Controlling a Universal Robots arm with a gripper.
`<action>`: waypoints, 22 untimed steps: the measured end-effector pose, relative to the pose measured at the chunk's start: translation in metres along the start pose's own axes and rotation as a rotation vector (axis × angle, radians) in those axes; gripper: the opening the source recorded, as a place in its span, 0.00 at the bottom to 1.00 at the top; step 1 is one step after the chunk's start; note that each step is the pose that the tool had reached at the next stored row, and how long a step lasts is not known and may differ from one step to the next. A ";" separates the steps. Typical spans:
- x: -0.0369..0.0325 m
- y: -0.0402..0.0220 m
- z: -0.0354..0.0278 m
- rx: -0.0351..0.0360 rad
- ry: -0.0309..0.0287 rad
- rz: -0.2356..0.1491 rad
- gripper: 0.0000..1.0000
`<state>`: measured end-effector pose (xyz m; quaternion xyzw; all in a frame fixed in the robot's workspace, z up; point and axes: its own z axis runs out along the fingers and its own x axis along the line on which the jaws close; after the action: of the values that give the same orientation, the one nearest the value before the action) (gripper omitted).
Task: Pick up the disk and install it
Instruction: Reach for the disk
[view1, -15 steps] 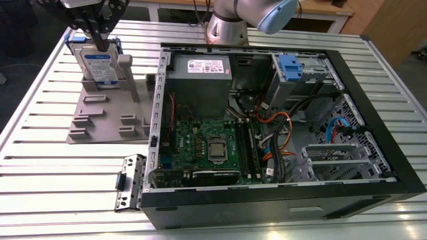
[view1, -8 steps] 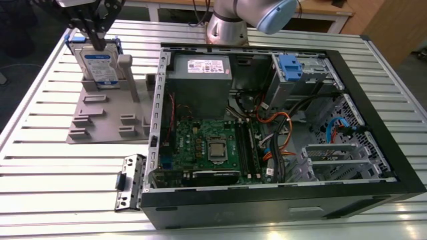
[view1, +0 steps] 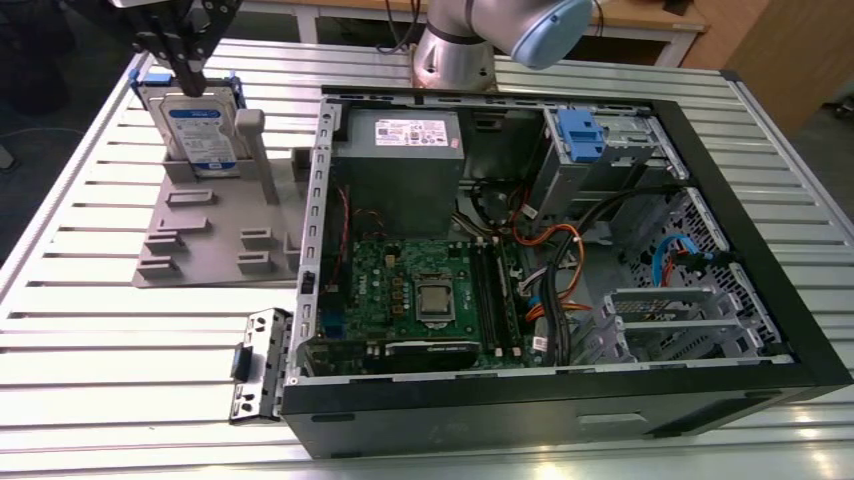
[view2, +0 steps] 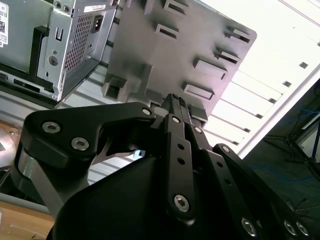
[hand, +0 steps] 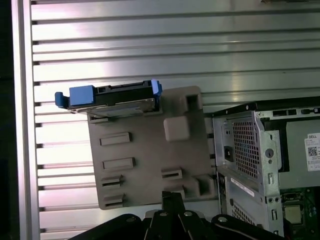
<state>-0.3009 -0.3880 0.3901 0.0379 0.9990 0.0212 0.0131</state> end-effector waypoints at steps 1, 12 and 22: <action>0.0010 0.0000 0.0001 -0.0001 -0.0001 0.000 0.10; 0.0086 -0.0006 0.0013 -0.0002 -0.0002 0.000 0.10; 0.0116 -0.0008 0.0019 -0.0001 0.0000 0.000 0.10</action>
<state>-0.3125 -0.3879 0.3879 0.0379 0.9990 0.0213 0.0131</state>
